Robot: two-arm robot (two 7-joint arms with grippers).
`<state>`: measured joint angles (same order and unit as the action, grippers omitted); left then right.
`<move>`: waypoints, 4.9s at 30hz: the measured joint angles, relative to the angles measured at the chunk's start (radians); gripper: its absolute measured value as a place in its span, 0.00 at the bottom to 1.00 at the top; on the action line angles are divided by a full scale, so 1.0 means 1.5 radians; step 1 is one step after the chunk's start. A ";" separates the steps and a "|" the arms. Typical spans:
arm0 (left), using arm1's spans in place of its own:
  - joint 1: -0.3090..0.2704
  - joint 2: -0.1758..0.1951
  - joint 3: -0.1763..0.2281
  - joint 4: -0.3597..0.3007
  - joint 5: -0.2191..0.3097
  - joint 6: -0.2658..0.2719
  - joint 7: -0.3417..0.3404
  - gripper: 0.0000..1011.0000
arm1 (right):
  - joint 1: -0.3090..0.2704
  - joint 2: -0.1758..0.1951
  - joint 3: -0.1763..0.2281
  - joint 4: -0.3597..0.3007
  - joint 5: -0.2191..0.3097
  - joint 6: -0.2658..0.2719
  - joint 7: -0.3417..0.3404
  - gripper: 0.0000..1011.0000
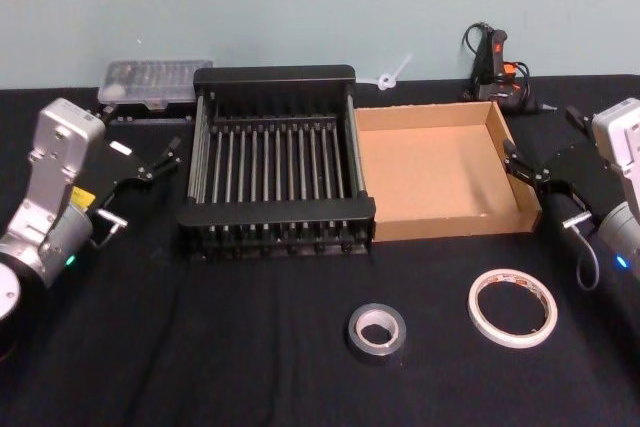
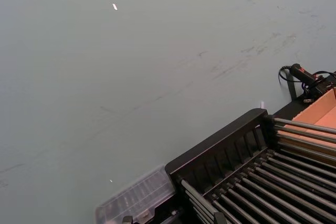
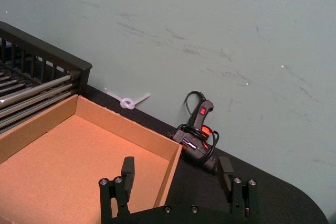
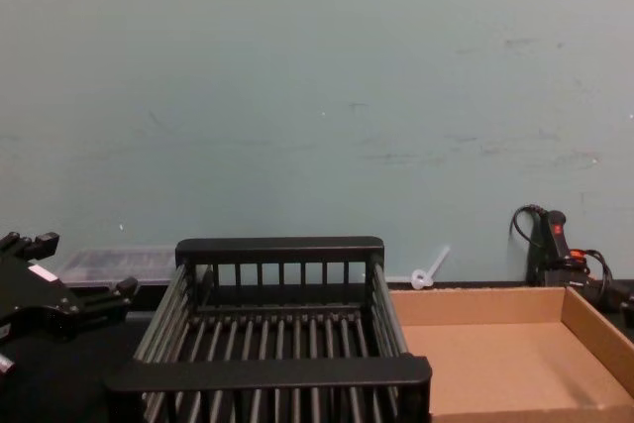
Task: Pick up the white tape and place it into the black box , Pick up the silver tape and place it into the brown box.
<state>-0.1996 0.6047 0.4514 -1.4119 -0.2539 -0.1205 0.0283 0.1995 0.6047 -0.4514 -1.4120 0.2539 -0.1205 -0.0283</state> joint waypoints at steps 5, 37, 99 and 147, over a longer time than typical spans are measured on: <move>0.000 0.000 0.000 0.000 0.000 0.000 0.000 0.99 | 0.000 0.000 0.000 0.000 0.000 0.000 0.000 0.99; 0.000 0.000 0.000 0.000 0.000 0.000 0.000 0.99 | -0.170 0.104 0.142 -0.204 0.146 0.179 0.133 0.99; 0.000 0.000 0.000 0.000 0.000 0.000 0.000 0.99 | -0.199 0.083 0.149 -0.191 0.134 0.369 0.254 0.99; 0.000 0.000 0.000 0.000 0.000 0.000 0.000 0.99 | -0.195 0.080 0.147 -0.188 0.126 0.371 0.257 0.78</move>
<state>-0.1996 0.6047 0.4514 -1.4119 -0.2539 -0.1205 0.0283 -0.0930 0.7253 -0.2313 -1.6946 0.4435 0.4356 0.3573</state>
